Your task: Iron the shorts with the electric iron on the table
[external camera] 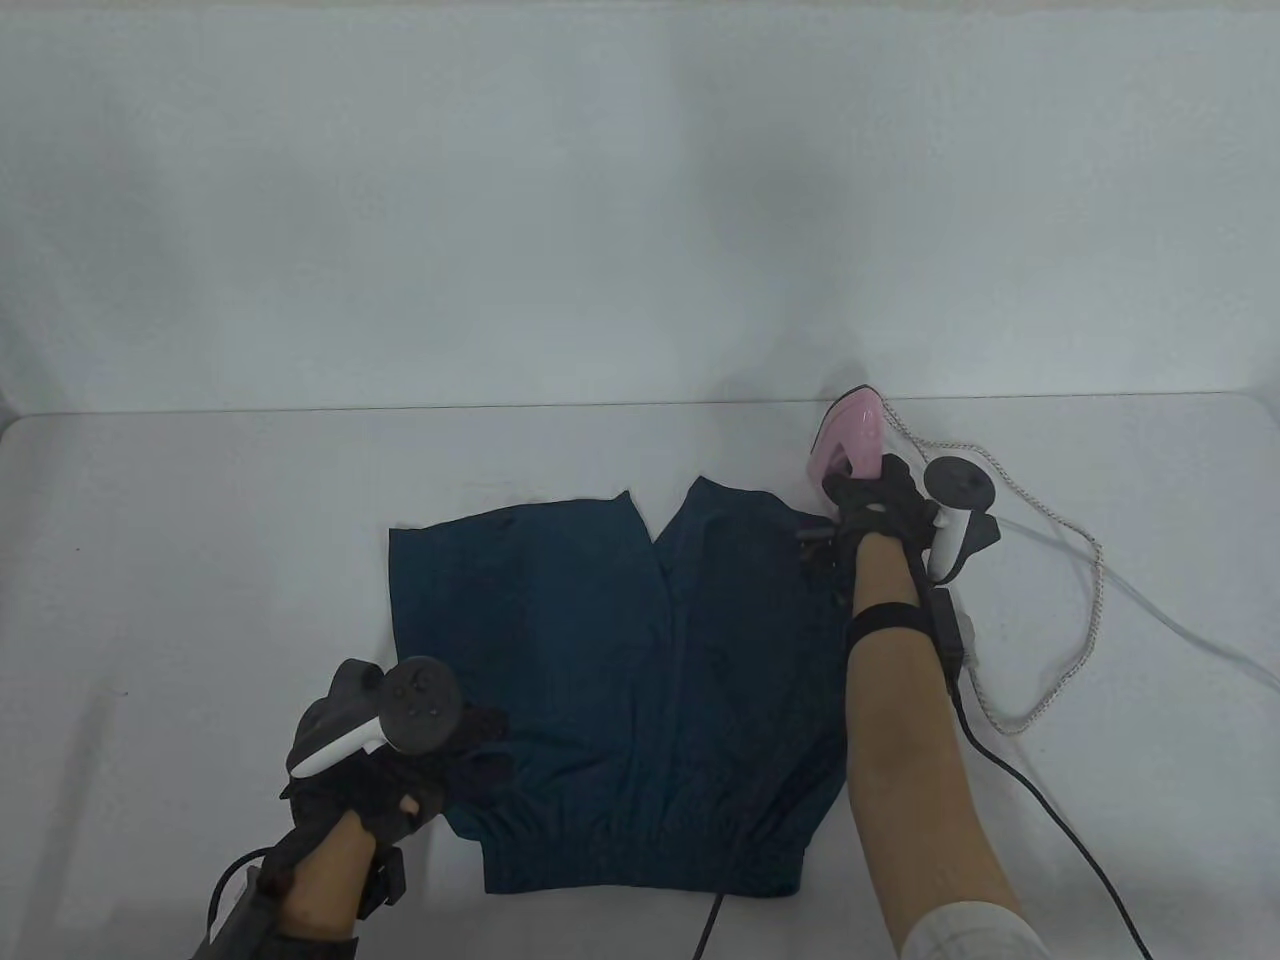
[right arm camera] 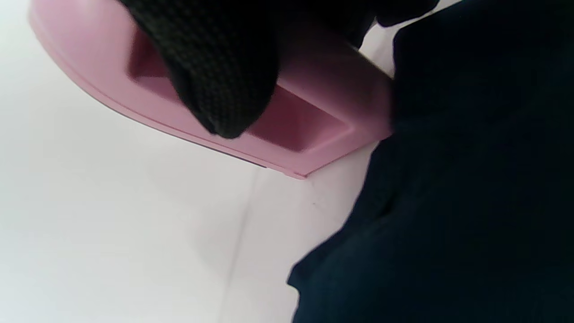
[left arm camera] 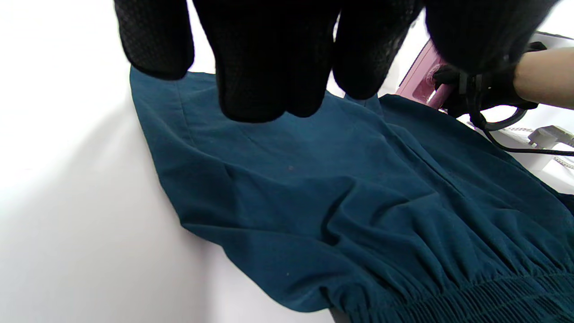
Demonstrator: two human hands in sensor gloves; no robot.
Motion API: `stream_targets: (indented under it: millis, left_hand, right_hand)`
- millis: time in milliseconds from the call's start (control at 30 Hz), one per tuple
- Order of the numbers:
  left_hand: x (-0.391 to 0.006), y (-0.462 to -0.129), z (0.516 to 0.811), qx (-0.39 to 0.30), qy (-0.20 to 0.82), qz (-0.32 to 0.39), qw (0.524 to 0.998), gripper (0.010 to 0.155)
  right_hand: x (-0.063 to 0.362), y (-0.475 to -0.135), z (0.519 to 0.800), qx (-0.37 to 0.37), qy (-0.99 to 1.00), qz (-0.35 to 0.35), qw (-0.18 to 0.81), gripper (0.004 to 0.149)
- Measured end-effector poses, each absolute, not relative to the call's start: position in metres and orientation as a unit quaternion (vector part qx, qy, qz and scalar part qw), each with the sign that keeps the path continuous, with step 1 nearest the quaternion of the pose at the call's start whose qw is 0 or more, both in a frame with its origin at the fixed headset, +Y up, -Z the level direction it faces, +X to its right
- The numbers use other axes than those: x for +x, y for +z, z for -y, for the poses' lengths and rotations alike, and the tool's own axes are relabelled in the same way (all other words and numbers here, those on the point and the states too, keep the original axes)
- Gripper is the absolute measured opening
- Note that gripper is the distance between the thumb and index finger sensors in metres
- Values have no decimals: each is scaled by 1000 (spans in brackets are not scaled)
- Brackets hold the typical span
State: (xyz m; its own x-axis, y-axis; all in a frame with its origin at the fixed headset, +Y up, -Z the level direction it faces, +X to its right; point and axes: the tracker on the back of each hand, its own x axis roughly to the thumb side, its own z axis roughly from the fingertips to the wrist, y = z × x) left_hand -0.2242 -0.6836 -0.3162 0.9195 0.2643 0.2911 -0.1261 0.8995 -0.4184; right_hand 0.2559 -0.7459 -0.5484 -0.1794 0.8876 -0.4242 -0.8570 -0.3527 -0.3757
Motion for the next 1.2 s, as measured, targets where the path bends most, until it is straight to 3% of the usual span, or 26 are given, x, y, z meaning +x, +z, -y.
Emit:
stream_targets:
  millis: [267,400,600,867,1200]
  left_hand:
    - [-218,-314,682,-195,94,182,959,64]
    - [-215,-312,680,-189,90,187,960,64]
    - [-210,-309,673,-140,88,180,970,64]
    - [-202,-296,656,33,103,140,984,63]
    - [-198,-296,665,-5,85,157,984,62]
  right_hand:
    - [251,-542,709,-283,821,1,497,73]
    - [247,-538,679,-235,886,-57,395,86]
    - [248,-519,651,-156,949,-71,264,74]
    - [260,-477,661,-52,991,-67,101,64]
    - [278,-448,704,-52,993,-106,11,64]
